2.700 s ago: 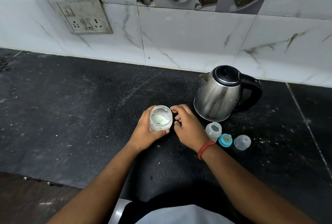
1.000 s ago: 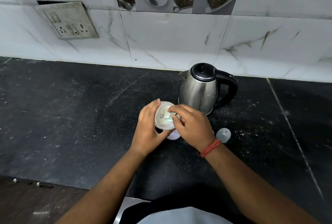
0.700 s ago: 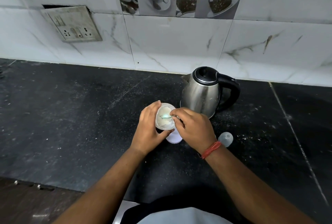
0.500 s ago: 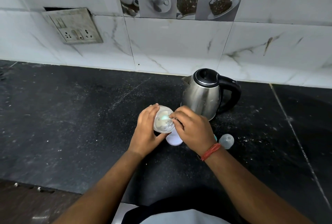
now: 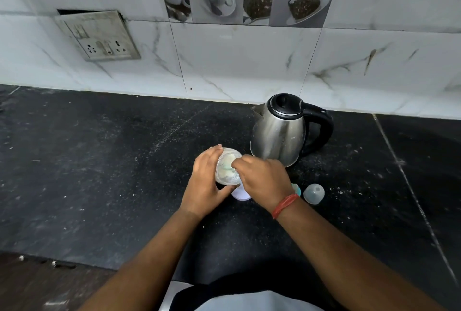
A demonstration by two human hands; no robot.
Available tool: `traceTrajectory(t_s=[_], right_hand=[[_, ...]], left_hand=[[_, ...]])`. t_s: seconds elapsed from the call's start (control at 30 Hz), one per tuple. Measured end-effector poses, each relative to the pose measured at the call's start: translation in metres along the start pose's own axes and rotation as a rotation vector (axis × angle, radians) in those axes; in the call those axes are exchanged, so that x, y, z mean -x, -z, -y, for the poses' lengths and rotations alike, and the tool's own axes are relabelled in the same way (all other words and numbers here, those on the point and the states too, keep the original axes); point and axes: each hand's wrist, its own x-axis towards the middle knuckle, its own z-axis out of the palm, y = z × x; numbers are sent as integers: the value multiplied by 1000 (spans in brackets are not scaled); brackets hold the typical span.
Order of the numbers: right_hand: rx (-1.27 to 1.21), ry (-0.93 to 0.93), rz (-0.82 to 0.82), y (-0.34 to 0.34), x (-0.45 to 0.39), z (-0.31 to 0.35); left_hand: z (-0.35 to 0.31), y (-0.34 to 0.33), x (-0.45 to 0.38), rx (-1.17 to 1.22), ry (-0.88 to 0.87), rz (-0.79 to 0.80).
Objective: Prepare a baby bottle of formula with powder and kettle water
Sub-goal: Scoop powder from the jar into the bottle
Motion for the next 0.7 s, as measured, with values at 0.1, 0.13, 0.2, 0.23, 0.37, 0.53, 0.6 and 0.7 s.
traceTrajectory(t_s=[0.1, 0.13, 0.2, 0.23, 0.37, 0.53, 0.6, 0.7], right_hand=[[86, -27, 51, 1, -5, 4], [94, -29, 63, 1, -6, 5], [92, -24, 74, 0, -6, 8], [83, -21, 66, 1, -7, 10], [74, -28, 23, 1, -7, 16], [-19, -88, 163, 7, -8, 21], [-96, -155, 176, 10, -8, 20], [-243, -268, 167, 11, -8, 16]], left_hand=[[-3, 0, 0, -6, -29, -7], [-4, -1, -1, -10, -36, -6], [-4, -2, -1, -18, -43, -2], [-4, -3, -1, -22, -49, -2], [-5, -3, -2, -34, -60, -15], [-4, -2, -1, -36, -48, -3], [-3, -2, 1, -30, -29, -8], [-5, -1, 1, -18, 2, -6]])
